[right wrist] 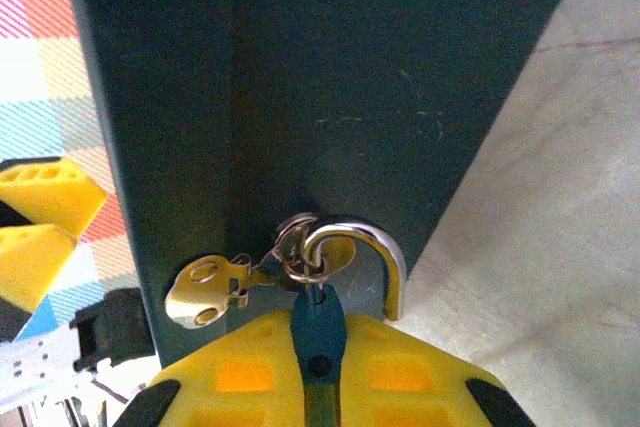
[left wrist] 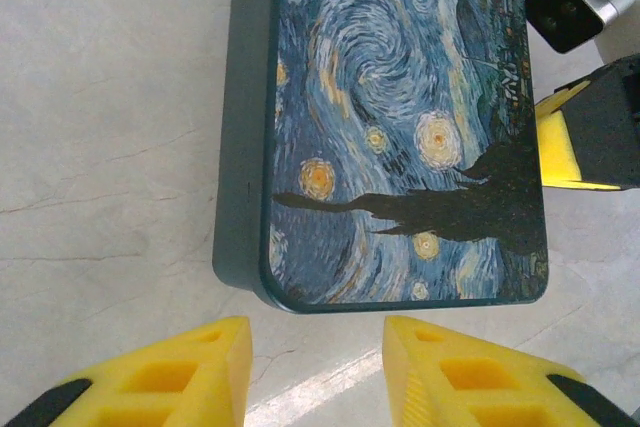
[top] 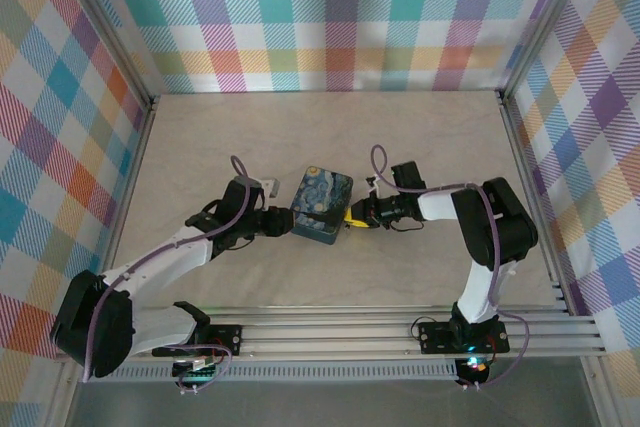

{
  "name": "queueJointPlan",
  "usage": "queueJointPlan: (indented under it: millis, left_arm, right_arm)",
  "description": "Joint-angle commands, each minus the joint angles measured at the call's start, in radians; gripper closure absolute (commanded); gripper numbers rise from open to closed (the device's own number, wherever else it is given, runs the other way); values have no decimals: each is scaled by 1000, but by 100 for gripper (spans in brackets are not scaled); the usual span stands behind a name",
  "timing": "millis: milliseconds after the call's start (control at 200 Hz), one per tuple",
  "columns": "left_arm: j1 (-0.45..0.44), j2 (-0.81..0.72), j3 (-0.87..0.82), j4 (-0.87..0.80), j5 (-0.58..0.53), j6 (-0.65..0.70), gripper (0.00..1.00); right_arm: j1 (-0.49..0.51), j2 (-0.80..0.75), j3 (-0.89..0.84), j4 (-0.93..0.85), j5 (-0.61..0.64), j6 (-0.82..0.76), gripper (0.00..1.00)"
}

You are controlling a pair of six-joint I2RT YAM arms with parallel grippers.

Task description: Unlock the padlock with the key

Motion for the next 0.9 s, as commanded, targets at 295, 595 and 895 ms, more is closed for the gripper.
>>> queueJointPlan:
  millis: [295, 595, 895]
  left_arm:
    - [-6, 6, -8, 43, 28, -10, 62]
    - [-6, -34, -25, 23, 14, -12, 62]
    - [-6, -19, -22, 35, 33, -18, 62]
  right_arm:
    - [8, 54, -96, 293, 58, 173, 77]
    - [8, 35, -112, 294, 78, 173, 71]
    - [5, 27, -122, 275, 82, 154, 71]
